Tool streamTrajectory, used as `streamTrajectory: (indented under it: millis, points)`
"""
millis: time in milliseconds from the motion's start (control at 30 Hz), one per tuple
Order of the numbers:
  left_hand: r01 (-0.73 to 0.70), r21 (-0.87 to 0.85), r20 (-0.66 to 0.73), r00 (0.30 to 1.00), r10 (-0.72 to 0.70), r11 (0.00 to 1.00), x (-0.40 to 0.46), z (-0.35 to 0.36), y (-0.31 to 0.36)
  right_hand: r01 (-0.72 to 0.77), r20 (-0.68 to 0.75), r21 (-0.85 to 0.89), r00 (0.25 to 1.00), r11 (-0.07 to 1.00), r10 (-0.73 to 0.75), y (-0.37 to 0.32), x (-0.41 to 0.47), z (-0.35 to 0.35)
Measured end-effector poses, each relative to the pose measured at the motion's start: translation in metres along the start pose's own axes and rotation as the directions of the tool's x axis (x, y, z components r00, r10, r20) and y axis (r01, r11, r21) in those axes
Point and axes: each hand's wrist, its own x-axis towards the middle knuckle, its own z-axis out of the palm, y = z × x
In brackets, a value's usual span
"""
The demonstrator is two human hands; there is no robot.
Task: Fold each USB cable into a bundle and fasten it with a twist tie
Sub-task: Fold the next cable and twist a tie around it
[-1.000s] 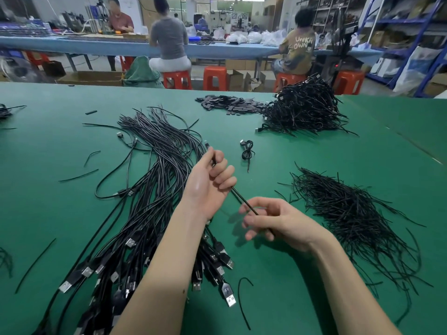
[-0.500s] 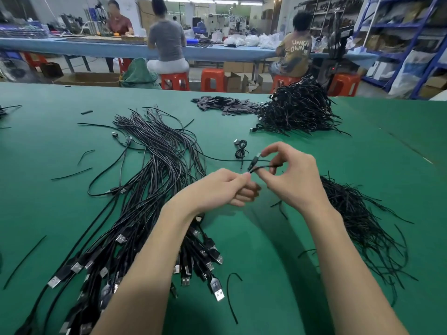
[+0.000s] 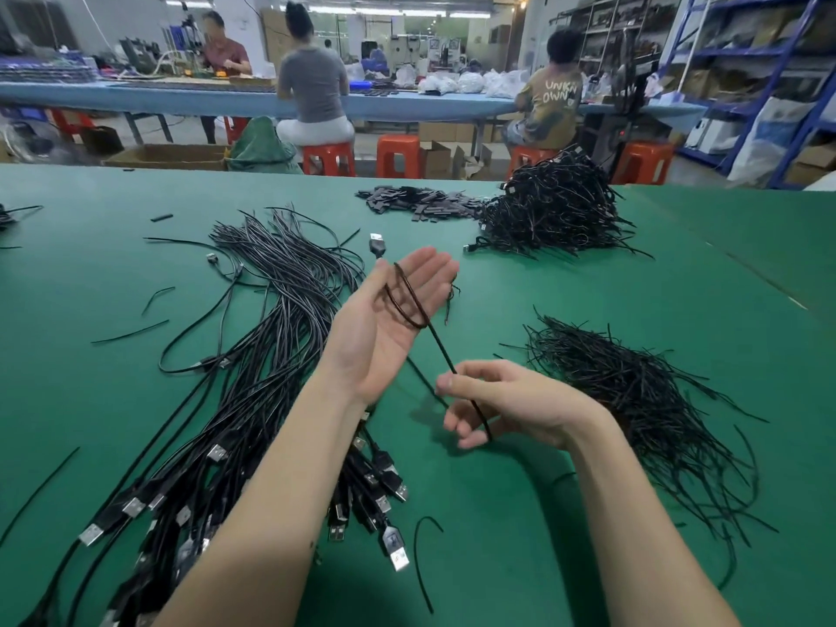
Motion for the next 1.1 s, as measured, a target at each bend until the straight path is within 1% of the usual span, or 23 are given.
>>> streamTrajectory:
  millis: [33,100,167,200,267,300,333,400,433,467,500,533,600,633,667,733,833,900,933,1000,1033,1067,1100]
  points:
    - [0.040,0.029,0.040,0.998,-0.041,0.999,-0.002,0.001,0.000,-0.019,-0.052,-0.019,0.998,1.000,0.018,0.002,0.003,-0.001]
    - [0.073,0.219,0.086,0.992,-0.094,0.973,-0.005,0.002,-0.002,0.045,-0.295,-0.055,0.954,0.997,-0.059,0.005,0.007,-0.007]
    - [0.040,0.526,0.138,0.982,-0.131,0.850,-0.006,0.002,-0.004,0.133,-0.565,-0.168,0.799,0.977,-0.206,0.004,0.006,-0.017]
    - [0.019,0.665,0.163,0.972,-0.170,0.746,-0.006,0.001,-0.006,0.147,-0.632,-0.252,0.723,0.957,-0.278,0.001,0.005,-0.020]
    - [0.000,0.832,0.167,0.954,-0.251,0.555,-0.005,0.002,-0.012,0.161,-0.665,-0.421,0.615,0.893,-0.424,-0.007,0.003,-0.022]
    - [0.011,0.868,0.139,0.955,-0.262,0.497,-0.005,0.003,-0.015,0.180,-0.661,-0.482,0.569,0.858,-0.490,-0.013,0.002,-0.019]
    - [0.029,0.882,0.102,0.963,-0.251,0.471,-0.005,0.005,-0.019,0.207,-0.652,-0.523,0.527,0.827,-0.545,-0.019,0.002,-0.015]
    - [0.054,0.864,0.043,0.983,-0.180,0.500,-0.002,0.006,-0.023,0.265,-0.620,-0.579,0.471,0.771,-0.627,-0.028,0.000,-0.007]
    - [0.047,0.854,0.023,0.991,-0.128,0.519,-0.001,0.005,-0.025,0.296,-0.600,-0.587,0.466,0.753,-0.650,-0.032,-0.001,-0.004]
    - [0.030,0.852,0.010,0.997,-0.073,0.523,0.001,0.005,-0.025,0.343,-0.579,-0.559,0.490,0.755,-0.651,-0.035,-0.002,0.000]
    - [0.012,0.845,-0.001,1.000,-0.021,0.535,0.002,0.005,-0.026,0.400,-0.556,-0.480,0.549,0.781,-0.623,-0.039,-0.003,0.002]
    - [-0.002,0.820,-0.016,1.000,0.027,0.572,0.003,0.004,-0.026,0.456,-0.510,-0.352,0.639,0.818,-0.576,-0.041,-0.005,0.004]
    - [-0.004,0.679,-0.093,0.991,0.092,0.734,0.004,0.005,-0.025,0.483,-0.310,-0.105,0.815,0.869,-0.490,-0.043,-0.006,0.006]
    - [-0.009,0.568,-0.124,0.988,0.097,0.823,0.005,0.006,-0.023,0.455,-0.189,-0.044,0.871,0.890,-0.454,-0.041,-0.007,0.006]
    - [-0.018,0.444,-0.128,0.988,0.084,0.896,0.005,0.007,-0.020,0.410,-0.083,-0.008,0.909,0.912,-0.409,-0.037,-0.007,0.005]
    - [-0.041,0.203,-0.090,0.994,0.060,0.978,0.005,0.007,-0.013,0.305,0.074,0.012,0.949,0.952,-0.305,-0.027,-0.008,0.001]
    - [-0.051,-0.001,-0.027,0.998,0.051,0.999,0.003,0.006,-0.003,0.176,0.171,0.039,0.969,0.984,-0.180,-0.009,-0.007,-0.006]
    - [-0.037,-0.016,-0.003,0.999,0.037,0.999,0.001,0.006,0.001,0.147,0.120,0.031,0.981,0.989,-0.150,-0.002,-0.003,-0.011]
    - [-0.032,0.007,0.005,0.999,0.032,0.999,0.000,0.006,0.002,0.126,0.054,-0.011,0.991,0.992,-0.125,0.001,-0.001,-0.014]
    - [-0.030,0.109,0.045,0.999,0.025,0.994,-0.002,0.004,0.005,0.021,-0.197,-0.213,0.978,0.977,-0.064,0.004,0.005,-0.018]
    - [-0.026,0.185,0.080,0.997,0.011,0.982,-0.003,0.002,0.008,-0.074,-0.370,-0.332,0.927,0.940,-0.058,0.006,0.007,-0.021]
    - [-0.020,0.272,0.124,0.992,-0.014,0.962,-0.004,0.002,0.009,-0.160,-0.531,-0.407,0.842,0.899,-0.091,0.008,0.009,-0.025]
    - [-0.011,0.365,0.171,0.984,-0.055,0.931,-0.005,0.001,0.010,-0.211,-0.637,-0.432,0.760,0.877,-0.130,0.008,0.010,-0.029]
